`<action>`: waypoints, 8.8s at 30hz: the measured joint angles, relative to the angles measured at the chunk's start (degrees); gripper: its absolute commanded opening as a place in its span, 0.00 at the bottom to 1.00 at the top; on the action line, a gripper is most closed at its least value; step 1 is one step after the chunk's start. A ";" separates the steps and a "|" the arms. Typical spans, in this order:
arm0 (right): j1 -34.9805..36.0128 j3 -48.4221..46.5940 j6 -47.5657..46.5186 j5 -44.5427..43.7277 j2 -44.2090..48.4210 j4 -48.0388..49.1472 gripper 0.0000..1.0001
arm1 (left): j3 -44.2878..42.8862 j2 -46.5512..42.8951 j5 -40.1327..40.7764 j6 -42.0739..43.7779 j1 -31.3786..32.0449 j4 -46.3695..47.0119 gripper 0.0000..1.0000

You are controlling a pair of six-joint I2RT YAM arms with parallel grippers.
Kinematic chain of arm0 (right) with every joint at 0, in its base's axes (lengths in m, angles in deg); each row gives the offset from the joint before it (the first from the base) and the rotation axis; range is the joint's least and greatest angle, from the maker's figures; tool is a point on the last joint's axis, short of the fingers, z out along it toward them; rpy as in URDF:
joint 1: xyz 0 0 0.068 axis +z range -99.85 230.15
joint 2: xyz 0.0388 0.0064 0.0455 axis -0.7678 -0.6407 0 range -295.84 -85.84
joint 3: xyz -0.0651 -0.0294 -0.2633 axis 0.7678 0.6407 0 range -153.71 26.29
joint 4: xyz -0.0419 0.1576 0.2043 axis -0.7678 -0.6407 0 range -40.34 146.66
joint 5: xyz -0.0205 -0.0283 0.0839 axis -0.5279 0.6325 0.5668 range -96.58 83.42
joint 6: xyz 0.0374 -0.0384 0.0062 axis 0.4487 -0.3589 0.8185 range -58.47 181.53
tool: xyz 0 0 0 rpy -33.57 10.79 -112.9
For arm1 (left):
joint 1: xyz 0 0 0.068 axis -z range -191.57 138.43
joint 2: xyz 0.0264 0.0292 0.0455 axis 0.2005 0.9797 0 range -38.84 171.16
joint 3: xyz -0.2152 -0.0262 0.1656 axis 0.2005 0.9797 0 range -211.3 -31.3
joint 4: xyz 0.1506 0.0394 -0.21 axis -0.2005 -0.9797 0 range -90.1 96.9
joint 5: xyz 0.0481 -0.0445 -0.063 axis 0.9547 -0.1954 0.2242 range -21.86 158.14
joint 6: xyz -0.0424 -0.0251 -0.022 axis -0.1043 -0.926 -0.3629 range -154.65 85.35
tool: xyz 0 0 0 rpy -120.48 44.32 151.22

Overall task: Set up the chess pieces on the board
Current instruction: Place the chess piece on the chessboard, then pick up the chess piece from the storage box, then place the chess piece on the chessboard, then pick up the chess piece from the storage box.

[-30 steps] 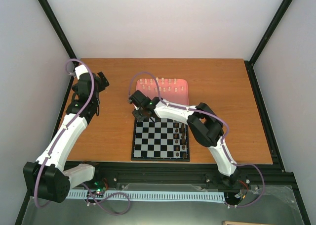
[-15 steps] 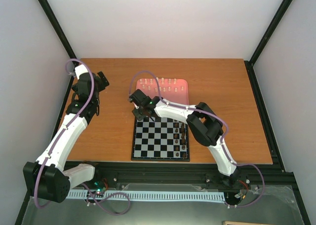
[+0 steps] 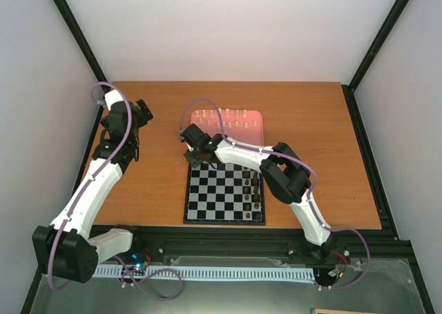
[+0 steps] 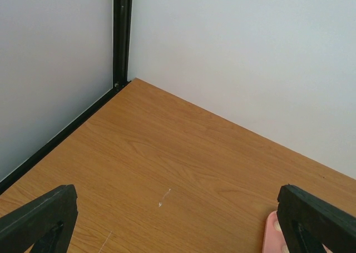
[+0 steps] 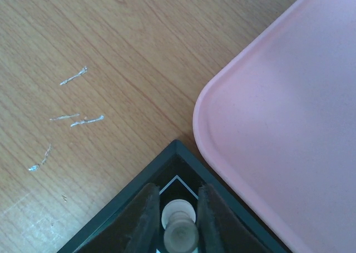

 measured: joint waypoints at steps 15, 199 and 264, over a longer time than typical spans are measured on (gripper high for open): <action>-0.09 4.22 -0.44 1.29 2.01 0.55 0.57 | 0.20 0.02 -0.24 0.00 0.00 0.26 1.00; -3.08 8.20 3.65 2.29 4.35 2.89 0.44 | 0.31 1.22 -0.15 0.00 0.00 1.05 1.00; -29.66 -16.15 1.86 -0.50 -10.54 -1.27 0.33 | 0.28 5.57 0.57 0.02 0.00 1.25 1.00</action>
